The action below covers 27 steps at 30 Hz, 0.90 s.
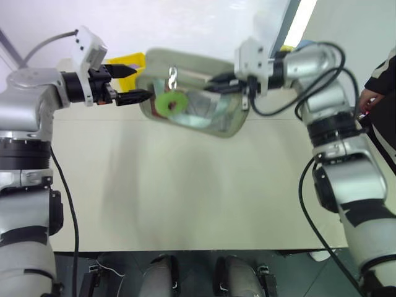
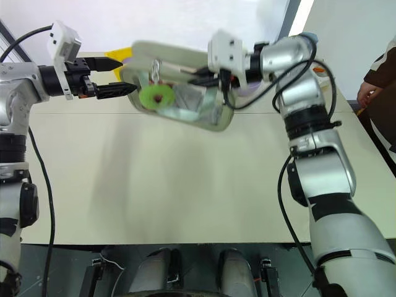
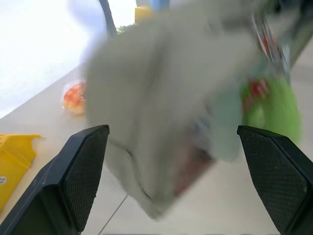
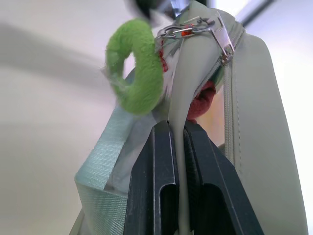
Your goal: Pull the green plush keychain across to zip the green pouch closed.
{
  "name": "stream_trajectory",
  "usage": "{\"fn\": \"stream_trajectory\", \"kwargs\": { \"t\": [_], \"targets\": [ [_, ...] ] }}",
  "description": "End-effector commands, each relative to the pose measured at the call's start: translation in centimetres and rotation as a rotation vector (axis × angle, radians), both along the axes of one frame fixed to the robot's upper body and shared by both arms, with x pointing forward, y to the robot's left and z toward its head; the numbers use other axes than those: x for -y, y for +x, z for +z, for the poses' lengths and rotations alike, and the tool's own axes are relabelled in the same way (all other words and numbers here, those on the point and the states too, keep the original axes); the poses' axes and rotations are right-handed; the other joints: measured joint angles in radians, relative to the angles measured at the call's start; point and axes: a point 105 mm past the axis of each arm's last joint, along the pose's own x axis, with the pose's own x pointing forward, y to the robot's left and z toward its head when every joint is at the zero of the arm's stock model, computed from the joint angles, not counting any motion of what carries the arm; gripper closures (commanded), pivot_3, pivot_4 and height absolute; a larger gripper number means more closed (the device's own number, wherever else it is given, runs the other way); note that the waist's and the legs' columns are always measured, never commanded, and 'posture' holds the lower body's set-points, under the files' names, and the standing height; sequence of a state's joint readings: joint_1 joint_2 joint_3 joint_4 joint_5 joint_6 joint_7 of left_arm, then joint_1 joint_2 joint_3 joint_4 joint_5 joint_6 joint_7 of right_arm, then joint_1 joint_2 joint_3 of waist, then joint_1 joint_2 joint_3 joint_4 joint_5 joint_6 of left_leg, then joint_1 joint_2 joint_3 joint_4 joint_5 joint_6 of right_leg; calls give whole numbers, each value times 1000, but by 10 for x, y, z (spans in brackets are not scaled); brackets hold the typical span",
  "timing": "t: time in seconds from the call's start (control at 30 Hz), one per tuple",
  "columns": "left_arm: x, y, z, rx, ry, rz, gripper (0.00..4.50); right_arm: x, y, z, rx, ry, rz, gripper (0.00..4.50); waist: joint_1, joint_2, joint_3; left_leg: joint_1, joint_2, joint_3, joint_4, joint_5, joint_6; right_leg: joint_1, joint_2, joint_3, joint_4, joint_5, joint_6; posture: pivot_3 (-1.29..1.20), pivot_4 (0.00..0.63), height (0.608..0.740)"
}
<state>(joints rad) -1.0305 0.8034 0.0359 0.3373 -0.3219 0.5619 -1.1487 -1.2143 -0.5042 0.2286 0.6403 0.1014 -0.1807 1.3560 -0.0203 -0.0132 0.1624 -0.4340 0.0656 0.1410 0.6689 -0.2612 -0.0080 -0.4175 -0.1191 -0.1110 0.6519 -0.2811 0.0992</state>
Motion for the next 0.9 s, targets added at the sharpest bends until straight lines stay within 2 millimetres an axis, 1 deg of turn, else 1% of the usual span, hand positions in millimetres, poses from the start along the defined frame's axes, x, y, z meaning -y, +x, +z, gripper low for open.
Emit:
{"fn": "stream_trajectory", "kwargs": {
  "t": [0.03, 0.13, 0.3, 0.53, 0.6, 0.63, 0.7, 0.73, 0.8, 0.83, 0.9],
  "targets": [
    [-4, -10, 19, 73, -17, -3, 0, -11, -17, 12, 54, 0, 90, 4469, 0, 0, 0, 0, 0, 0, 0, 0, 0, 0, 0, 0, 0, 0, 0, 0, 150, 739],
    [-6, -12, 19, 71, -17, 1, 0, -13, -21, 9, 31, -1, 114, 4469, -1, 1, 1, 0, 0, 0, 0, 0, 0, -1, 0, 0, 1, 0, 0, 0, 150, 739],
    [-6, -14, 17, 64, -16, 2, 0, -13, -22, 9, 35, -7, 115, 4469, 0, 1, 1, 0, 0, 0, 0, 0, 0, -1, 0, 0, 1, 0, 0, 0, 150, 739],
    [-6, -16, 14, 53, -14, 1, 0, -13, -24, -9, 14, -43, 108, 4469, 3, 1, 1, 0, 0, 0, 1, 0, 0, -1, 0, 0, 1, 0, 0, 0, 150, 739],
    [-6, -16, 14, 53, -14, 3, 0, -13, -24, -12, -5, -46, 97, 3737, 2, 1, 1, 0, 0, 0, 1, 0, 0, -1, 0, 0, 1, 0, 0, 0, 150, 739],
    [-6, -15, 14, 52, -15, 4, 0, -14, -26, -10, -6, -38, 93, 3431, 2, 1, 1, 0, 0, 0, 1, 0, 0, -1, 0, 0, 1, 0, 0, 0, 150, 739],
    [-5, -15, 13, 52, -15, 3, 0, -14, -29, -1, -2, -15, 83, 2497, 2, 1, 1, 0, 0, 0, 1, 0, 0, -1, 0, 0, 1, 0, 0, 0, 150, 739],
    [-5, -14, 13, 53, -15, 2, 0, -12, -32, 7, 6, -2, 79, 2062, 2, 1, 1, 0, 0, 0, 1, 0, 0, -1, 0, 0, 2, 0, 0, 0, 150, 739],
    [-5, -14, 14, 55, -17, 2, 0, -10, -36, 18, 21, 12, 73, 2062, 3, 1, 1, 0, 0, 0, 1, 0, 0, -1, 0, 0, 2, 0, 0, 0, 150, 739],
    [-6, -14, 15, 57, -22, 6, 0, -6, -39, 26, 31, 24, 63, 2062, 5, 1, 1, 0, 0, 0, 1, 0, 0, 0, 0, 0, 1, 0, 0, 0, 150, 739],
    [-8, -16, 15, 57, -26, 15, 0, 5, -47, 44, 32, 58, 27, 2062, 8, 1, 1, 0, 0, -1, 1, 0, 0, 0, 0, 0, 1, 0, 0, 0, 150, 739]
  ]
}}
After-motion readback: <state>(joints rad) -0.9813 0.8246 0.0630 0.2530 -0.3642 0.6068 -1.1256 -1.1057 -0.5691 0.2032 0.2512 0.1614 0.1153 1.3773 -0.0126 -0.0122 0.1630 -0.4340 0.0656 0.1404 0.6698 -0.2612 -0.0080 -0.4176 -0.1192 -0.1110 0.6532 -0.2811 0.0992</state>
